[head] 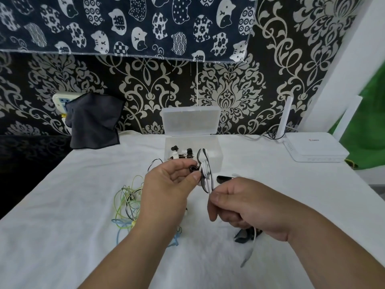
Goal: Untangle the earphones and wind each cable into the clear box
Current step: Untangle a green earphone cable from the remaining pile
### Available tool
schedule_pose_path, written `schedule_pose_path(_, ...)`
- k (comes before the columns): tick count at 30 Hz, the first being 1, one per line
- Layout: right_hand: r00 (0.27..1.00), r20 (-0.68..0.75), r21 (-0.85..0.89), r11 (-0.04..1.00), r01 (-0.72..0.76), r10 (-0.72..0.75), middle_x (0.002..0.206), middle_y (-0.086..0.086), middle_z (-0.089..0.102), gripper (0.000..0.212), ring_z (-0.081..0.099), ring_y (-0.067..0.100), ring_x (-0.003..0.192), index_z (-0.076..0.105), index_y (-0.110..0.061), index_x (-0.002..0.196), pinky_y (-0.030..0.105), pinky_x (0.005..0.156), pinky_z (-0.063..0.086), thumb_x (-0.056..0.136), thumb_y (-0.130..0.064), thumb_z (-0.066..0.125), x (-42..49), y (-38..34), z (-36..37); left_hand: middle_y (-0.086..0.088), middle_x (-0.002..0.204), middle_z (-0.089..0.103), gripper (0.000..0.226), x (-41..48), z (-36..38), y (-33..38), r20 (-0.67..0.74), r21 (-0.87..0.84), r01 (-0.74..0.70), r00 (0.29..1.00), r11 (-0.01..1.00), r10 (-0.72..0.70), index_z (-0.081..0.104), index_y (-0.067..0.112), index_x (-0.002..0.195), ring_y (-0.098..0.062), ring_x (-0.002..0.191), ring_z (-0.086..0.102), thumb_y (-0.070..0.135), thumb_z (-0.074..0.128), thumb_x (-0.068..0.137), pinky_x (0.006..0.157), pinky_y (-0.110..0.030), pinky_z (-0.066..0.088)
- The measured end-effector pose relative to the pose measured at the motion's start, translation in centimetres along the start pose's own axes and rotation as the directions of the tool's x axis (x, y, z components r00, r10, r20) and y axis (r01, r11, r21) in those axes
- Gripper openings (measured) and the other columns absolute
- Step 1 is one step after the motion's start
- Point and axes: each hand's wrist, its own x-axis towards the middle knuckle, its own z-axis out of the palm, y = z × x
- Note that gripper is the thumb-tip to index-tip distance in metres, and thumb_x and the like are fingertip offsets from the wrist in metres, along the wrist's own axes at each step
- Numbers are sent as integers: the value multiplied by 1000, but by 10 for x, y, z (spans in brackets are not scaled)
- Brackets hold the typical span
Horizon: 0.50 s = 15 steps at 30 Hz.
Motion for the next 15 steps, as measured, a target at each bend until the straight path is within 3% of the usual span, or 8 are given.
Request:
schedule_pose_path(4,1000,8,27,999,29,-29,52,-4,37,36,30,10,47,66,-7,75,19,48,26,103,-21,48,-4,-2,-1,3,68,72,22,-2,1,3,-17,68,-11,1000,998,12,73,12,86,-5,64,65,-8,73,80,63,-11,50)
schedule_pose_path(8,989,-59,64,988,142,-138,49,-1,42,35,35,12,45,66,-8,69,20,47,30,100,-19,54,-10,-10,-6,16,74,72,23,-1,-2,1,6,417,-108,993,902,116,73,26,83,4,73,66,4,78,78,71,-11,50)
schedule_pose_path(11,963,-157,102,967,235,-218,48,0,41,31,32,13,44,66,-12,64,21,45,27,93,-23,59,-12,-15,-9,25,80,69,22,-4,-4,0,106,610,-193,981,769,162,71,34,81,12,83,61,14,78,80,71,-5,43)
schedule_pose_path(15,887,-386,105,944,314,-252,49,0,36,38,27,13,47,66,-16,59,18,45,25,96,-18,57,-7,-12,-17,34,82,66,26,-6,-2,0,212,651,-225,971,725,111,68,42,78,18,88,58,18,77,82,67,-4,41)
